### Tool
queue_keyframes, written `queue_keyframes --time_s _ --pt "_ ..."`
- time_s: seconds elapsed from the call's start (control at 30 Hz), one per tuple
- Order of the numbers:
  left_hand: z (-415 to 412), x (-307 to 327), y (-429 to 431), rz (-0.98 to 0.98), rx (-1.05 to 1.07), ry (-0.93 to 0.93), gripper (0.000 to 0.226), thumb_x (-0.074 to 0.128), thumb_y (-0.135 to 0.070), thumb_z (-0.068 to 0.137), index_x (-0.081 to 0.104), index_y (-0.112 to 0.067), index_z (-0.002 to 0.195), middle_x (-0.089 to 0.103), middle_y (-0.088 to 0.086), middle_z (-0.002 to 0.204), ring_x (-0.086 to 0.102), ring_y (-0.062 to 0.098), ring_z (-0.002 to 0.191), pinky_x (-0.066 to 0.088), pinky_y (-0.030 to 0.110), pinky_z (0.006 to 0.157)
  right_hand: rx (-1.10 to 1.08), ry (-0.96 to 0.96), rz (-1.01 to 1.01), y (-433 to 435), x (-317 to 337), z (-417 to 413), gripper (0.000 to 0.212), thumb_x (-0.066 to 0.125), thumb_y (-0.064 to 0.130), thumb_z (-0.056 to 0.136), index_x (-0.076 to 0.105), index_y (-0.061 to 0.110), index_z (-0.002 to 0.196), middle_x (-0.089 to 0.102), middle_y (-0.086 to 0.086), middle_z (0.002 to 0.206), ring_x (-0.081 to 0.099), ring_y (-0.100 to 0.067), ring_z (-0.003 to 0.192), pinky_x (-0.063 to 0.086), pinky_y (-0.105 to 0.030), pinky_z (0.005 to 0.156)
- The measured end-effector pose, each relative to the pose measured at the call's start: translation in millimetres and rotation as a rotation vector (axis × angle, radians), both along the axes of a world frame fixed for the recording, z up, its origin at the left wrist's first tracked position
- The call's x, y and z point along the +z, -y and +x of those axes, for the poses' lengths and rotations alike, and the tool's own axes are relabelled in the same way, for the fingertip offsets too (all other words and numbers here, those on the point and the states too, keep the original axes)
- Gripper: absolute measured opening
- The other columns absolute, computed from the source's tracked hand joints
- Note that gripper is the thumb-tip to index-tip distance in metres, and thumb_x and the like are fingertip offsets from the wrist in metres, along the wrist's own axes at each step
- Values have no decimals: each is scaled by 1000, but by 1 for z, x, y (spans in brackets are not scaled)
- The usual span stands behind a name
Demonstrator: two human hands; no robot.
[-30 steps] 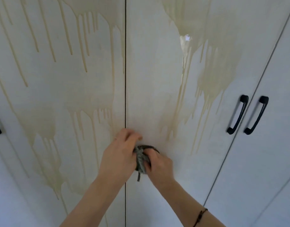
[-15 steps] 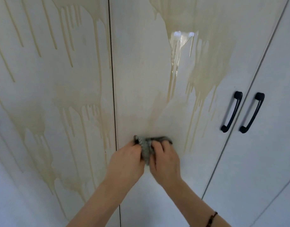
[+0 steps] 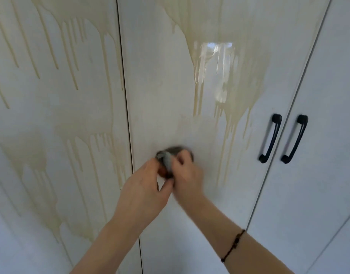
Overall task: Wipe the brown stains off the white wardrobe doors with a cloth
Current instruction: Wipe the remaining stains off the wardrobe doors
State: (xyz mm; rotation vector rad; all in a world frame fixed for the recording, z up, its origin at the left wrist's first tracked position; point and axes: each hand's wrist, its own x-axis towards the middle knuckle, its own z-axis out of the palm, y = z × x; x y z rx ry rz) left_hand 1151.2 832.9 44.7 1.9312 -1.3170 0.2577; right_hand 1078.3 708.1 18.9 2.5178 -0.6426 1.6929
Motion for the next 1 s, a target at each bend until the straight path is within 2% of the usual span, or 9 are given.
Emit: queue_keyframes --time_s 0.13,0.23,0.33,0.4,0.47,0.6,0.73,0.87,1.0 --pt "5 -20 -8 241 -25 -47 4 66 -37 88 62 -39 88 58 -35 73 56 -10 66 39 9 57 87 -88 77 -7 -52 -11 6 55 12 73 59 10 77 49 -2 79 46 -18 53 36 -22 40" --pt "3 -20 -11 218 -108 -34 21 62 -23 89 62 -37 105 62 -27 90 60 -4 78 48 15 69 176 -36 207 -9 -39 -16 21 49 19 79 59 19 97 43 10 93 42 -4 63 29 -9 53" --pt "4 -7 -9 154 -133 -27 39 54 -4 82 59 -30 112 59 -17 106 61 5 93 53 32 81 312 -84 289 -16 -29 -18 40 59 37 85 53 28 124 39 15 107 50 -2 80 41 -8 65" --pt "3 -7 -10 169 -138 -5 47 51 1 80 60 -29 115 58 -17 109 60 6 98 52 32 86 190 -93 251 -13 -31 -19 38 69 45 82 54 26 111 41 17 100 45 -2 72 38 -12 57" --pt "1 -14 -15 206 -132 12 45 55 -5 85 60 -34 119 57 -22 113 58 1 98 51 27 88 66 -99 260 -2 -42 -27 26 74 31 83 51 24 94 48 14 87 44 -7 63 40 -22 51" --pt "10 -18 -25 169 -78 20 37 64 -17 91 63 -27 127 58 -16 125 60 3 105 48 24 93 -66 -115 384 17 -89 -75 23 68 3 81 60 19 96 66 2 92 65 -28 70 55 -39 58" --pt "17 4 -26 17 71 261 62 73 -11 84 52 -5 142 48 9 146 51 31 130 48 42 100 -217 236 633 49 -65 -116 24 62 15 86 55 36 95 65 15 86 64 -9 76 52 -27 64" --pt "10 12 -12 -17 166 329 83 72 -7 81 30 6 151 31 20 155 39 36 140 51 47 96 -255 533 540 71 -22 -123 17 55 30 86 47 44 80 57 14 71 59 4 67 38 -15 53" --pt "-3 -6 6 145 243 308 95 65 -1 82 5 11 154 -1 26 164 10 39 152 37 46 115 -125 68 442 44 -87 -101 21 65 8 79 63 17 97 65 2 90 62 -16 70 47 -21 61"
